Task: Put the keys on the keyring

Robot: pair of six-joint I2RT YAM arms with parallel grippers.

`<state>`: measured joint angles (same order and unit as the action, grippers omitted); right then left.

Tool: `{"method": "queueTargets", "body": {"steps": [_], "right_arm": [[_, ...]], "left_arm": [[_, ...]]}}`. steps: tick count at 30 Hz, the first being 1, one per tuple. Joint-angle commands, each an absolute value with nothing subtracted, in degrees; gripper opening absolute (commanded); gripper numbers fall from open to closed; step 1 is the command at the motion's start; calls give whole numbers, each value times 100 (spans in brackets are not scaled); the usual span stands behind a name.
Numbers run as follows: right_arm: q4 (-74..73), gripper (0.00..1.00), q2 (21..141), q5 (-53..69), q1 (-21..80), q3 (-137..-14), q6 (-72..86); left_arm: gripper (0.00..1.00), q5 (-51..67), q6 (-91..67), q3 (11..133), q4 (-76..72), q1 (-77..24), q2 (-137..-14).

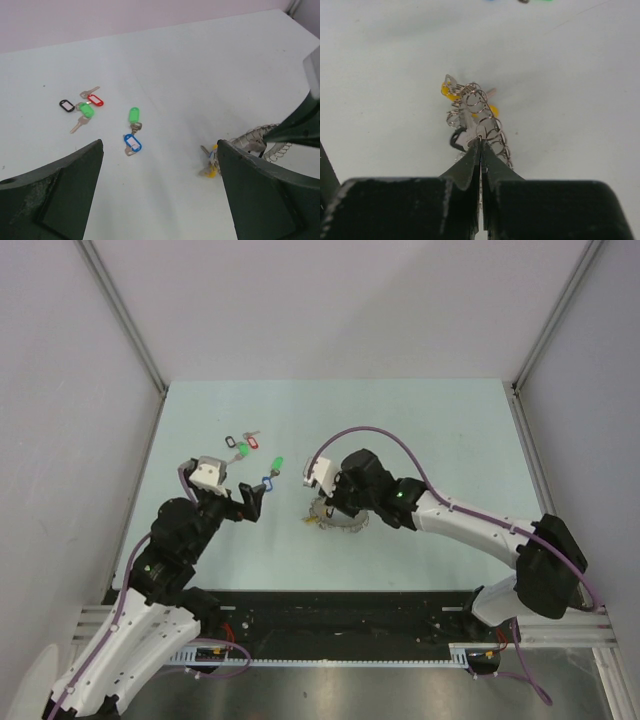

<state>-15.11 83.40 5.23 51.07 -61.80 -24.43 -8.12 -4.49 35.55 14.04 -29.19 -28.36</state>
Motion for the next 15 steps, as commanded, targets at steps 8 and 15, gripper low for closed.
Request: {"method": "queueTargets", "body": {"steps": [8,15], "right_arm": [[-1195,0,8964,246,5783,-6267,-1460],[-1248,2,9167,0,5976,-6170,-897]], "left_arm": [[100,-1556,-378,3525,1354,-2883,-2487],[100,-1626,-369,3516,1362,-2883,-2443]]}}
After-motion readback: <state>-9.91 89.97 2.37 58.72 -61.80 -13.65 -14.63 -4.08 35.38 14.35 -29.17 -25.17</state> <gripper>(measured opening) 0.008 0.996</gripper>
